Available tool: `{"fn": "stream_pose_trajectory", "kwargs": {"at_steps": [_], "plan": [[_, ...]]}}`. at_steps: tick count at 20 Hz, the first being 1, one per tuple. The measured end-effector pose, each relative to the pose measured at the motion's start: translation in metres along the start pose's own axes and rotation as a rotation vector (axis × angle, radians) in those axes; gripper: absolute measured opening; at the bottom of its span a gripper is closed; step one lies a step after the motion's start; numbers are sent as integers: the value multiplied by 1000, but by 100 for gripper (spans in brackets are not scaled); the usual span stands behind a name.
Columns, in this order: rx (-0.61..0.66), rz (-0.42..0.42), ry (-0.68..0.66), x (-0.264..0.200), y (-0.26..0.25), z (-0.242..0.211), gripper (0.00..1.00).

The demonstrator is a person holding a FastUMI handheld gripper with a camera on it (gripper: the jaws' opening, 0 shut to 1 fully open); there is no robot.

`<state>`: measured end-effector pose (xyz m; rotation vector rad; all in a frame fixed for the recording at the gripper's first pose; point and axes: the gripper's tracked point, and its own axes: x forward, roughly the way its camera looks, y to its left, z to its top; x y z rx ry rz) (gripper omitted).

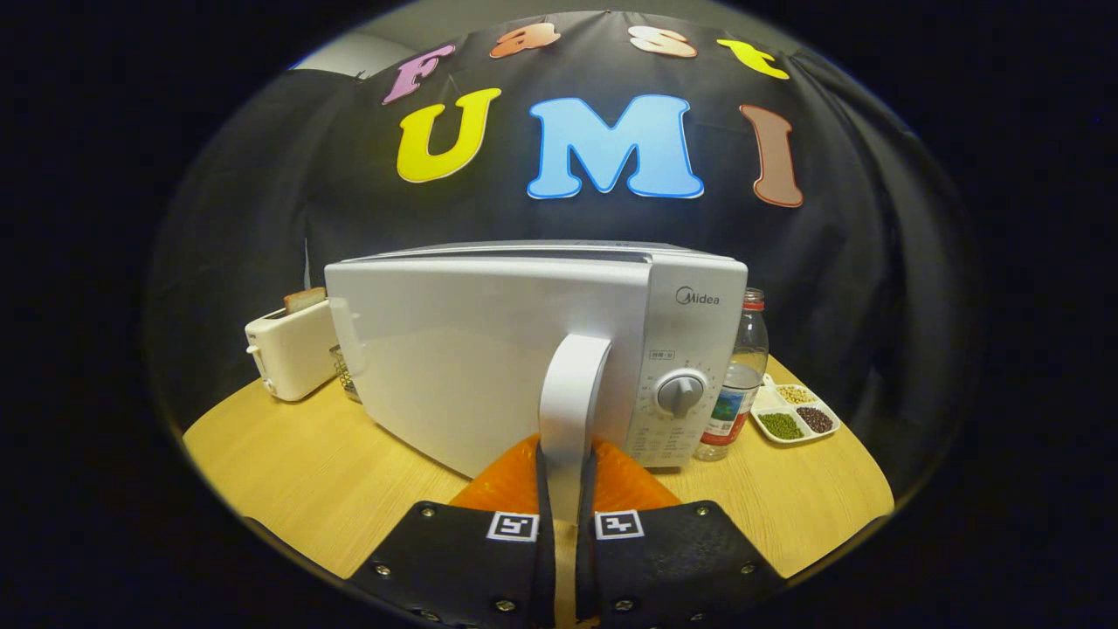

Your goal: Open the microwave, put the food inside, and close the microwave door.

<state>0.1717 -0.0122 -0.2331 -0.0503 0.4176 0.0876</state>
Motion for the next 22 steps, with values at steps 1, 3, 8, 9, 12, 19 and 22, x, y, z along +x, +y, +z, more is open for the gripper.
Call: {"fn": "stream_pose_trajectory", "kwargs": {"at_steps": [1, 3, 8, 9, 12, 19, 22], "plan": [[1, 12, 7, -6, 5, -2, 11], [1, 42, 27, -17, 15, -8, 14], [-32, 62, 58, -45, 38, -18, 21], [-35, 65, 65, -50, 44, -20, 21], [-42, 76, 94, -65, 58, -29, 21], [-79, 85, 137, -97, 95, -52, 21], [-77, 85, 145, -107, 109, -56, 21]]}}
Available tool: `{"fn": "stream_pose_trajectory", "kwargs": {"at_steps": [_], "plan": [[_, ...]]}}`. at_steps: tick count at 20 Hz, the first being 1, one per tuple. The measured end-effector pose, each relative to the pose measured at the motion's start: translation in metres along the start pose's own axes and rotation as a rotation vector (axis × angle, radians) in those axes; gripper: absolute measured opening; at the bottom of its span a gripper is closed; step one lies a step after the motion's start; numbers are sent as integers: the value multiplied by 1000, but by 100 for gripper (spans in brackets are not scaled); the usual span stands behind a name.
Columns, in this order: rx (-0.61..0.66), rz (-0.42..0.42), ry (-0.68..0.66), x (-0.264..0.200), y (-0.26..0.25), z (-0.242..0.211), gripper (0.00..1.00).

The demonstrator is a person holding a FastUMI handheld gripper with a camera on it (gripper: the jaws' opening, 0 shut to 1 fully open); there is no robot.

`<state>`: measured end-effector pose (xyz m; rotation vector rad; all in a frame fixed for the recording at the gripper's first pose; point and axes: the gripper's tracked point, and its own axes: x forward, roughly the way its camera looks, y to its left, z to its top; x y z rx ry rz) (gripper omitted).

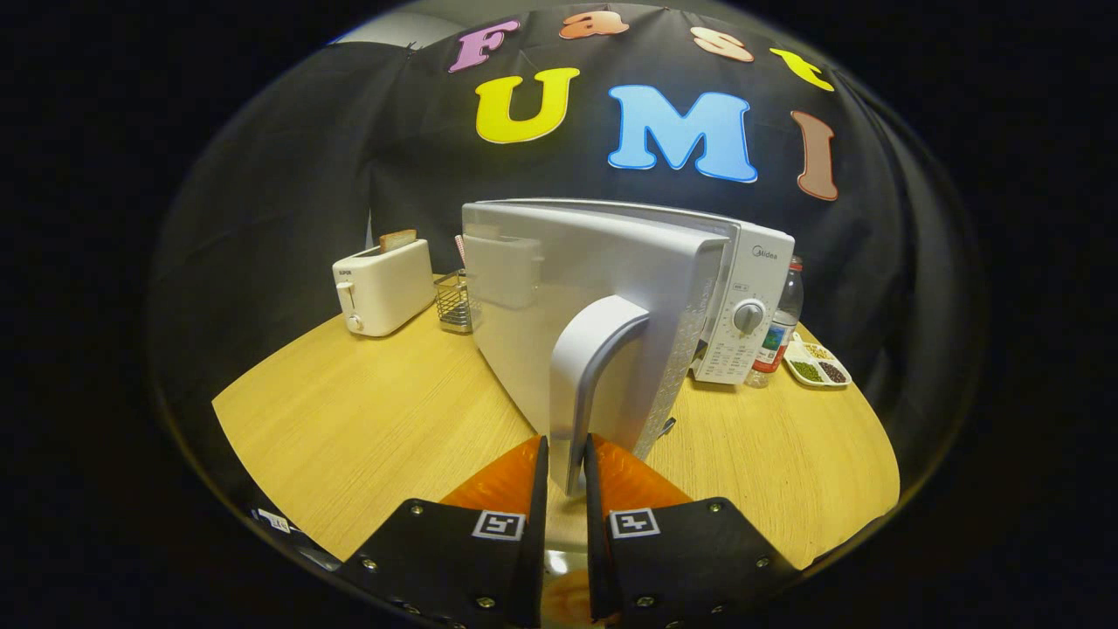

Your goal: Open the microwave, put the food inside, and close the microwave door.

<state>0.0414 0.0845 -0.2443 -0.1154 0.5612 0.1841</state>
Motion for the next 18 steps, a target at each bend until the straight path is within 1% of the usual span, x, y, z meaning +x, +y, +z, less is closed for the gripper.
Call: {"fn": "stream_pose_trajectory", "kwargs": {"at_steps": [7, 18], "plan": [[-19, 12, -4, -14, 39, -6, 21], [-55, 34, -26, -33, 114, -15, 21]]}}
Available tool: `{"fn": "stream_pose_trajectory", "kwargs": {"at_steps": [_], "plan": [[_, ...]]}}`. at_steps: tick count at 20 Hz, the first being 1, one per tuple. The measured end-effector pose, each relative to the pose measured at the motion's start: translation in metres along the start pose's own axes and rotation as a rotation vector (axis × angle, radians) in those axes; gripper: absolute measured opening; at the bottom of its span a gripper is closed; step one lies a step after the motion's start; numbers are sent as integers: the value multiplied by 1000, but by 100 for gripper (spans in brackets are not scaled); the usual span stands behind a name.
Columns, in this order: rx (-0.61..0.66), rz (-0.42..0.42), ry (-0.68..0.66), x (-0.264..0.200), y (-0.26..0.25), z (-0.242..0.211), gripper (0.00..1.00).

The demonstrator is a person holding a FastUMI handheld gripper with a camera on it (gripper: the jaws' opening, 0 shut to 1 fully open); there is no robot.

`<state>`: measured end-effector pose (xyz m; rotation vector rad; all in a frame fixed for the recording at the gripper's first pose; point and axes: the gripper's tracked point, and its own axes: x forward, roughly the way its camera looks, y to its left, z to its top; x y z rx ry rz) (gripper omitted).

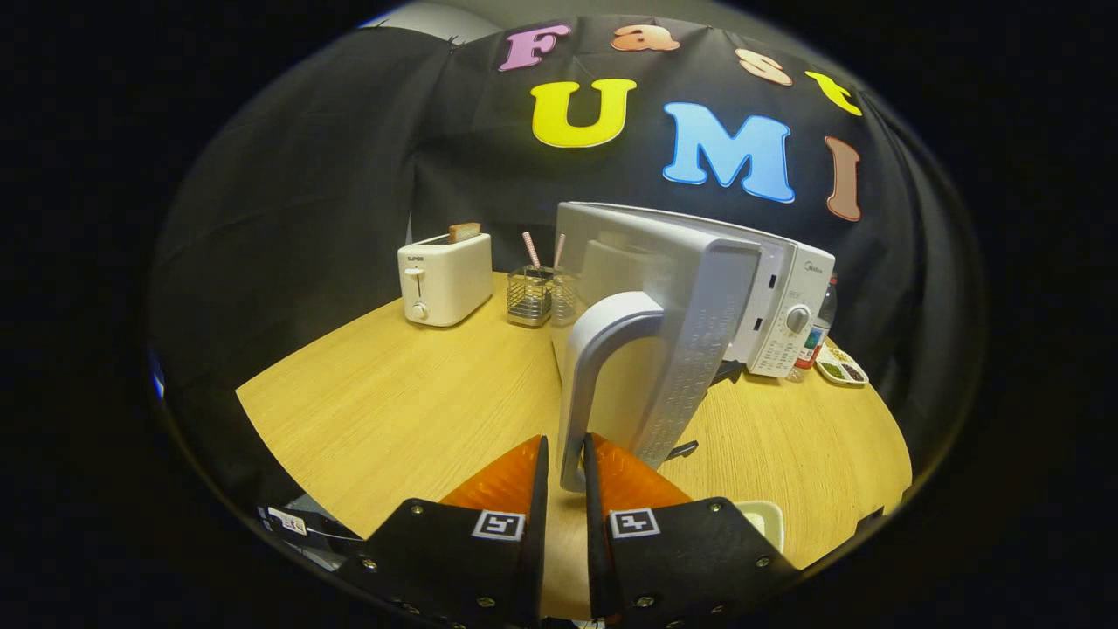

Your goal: Open the microwave, put the food inside, and close the microwave door.

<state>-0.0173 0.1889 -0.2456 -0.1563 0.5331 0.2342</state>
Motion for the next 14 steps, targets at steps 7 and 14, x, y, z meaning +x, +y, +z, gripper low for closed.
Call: {"fn": "stream_pose_trajectory", "kwargs": {"at_steps": [7, 14], "plan": [[7, 41, -13, 1, 47, 3, 21], [6, 115, -17, 7, 94, 11, 21]]}}
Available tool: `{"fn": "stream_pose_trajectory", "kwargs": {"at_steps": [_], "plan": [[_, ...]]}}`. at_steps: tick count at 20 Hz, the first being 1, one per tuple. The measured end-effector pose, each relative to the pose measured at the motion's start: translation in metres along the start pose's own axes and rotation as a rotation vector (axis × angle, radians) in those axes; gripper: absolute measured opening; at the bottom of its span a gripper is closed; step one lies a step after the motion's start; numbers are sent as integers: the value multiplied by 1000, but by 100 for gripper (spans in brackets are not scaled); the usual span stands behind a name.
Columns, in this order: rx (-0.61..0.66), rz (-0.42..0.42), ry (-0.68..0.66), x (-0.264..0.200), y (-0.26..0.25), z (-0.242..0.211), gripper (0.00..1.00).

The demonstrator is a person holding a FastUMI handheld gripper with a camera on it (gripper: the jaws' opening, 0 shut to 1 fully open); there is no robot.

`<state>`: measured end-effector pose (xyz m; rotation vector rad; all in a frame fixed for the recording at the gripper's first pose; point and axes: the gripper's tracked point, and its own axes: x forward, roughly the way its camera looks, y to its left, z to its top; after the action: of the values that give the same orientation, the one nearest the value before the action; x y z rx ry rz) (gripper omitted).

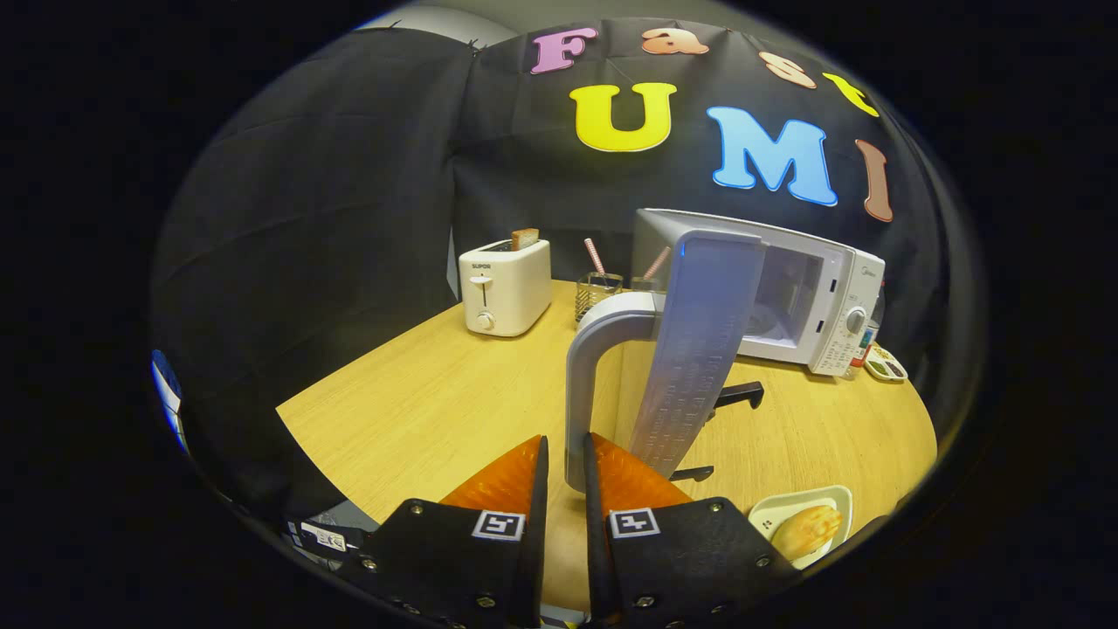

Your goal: Open the microwave, put the food inside, and close the microwave door.

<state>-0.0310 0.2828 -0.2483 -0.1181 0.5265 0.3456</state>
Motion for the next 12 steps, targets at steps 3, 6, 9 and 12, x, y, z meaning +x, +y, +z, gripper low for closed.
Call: {"fn": "stream_pose_trajectory", "kwargs": {"at_steps": [3, 6, 9, 12], "plan": [[-19, 68, 0, 1, 22, 1, 21], [-19, 137, -31, -12, 40, 17, 21], [-12, 218, -100, -36, 55, 44, 21], [-9, 288, -209, -71, 60, 82, 39]]}}
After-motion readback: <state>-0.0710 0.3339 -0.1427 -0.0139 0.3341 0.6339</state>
